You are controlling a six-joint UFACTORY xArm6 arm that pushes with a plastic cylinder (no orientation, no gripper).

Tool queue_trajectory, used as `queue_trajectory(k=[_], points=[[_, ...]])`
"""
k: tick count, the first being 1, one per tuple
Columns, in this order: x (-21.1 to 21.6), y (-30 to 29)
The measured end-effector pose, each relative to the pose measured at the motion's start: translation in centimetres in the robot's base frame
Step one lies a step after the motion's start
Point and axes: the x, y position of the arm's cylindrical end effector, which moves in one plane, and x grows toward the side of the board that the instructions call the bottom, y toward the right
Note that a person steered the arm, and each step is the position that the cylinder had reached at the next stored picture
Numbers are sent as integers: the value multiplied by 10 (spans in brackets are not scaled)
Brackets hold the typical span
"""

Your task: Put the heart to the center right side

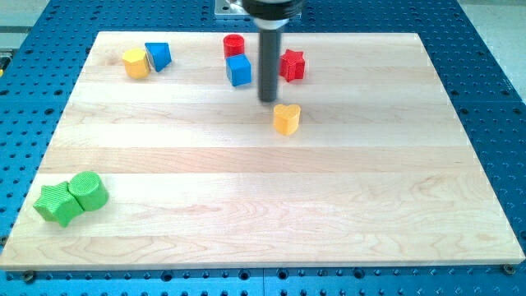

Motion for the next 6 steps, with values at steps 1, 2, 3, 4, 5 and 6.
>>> queue_trajectory(k=[1, 2, 3, 4, 5, 6], points=[[29, 11], [42, 67], [45, 15], [70, 78], [67, 163], [45, 119]])
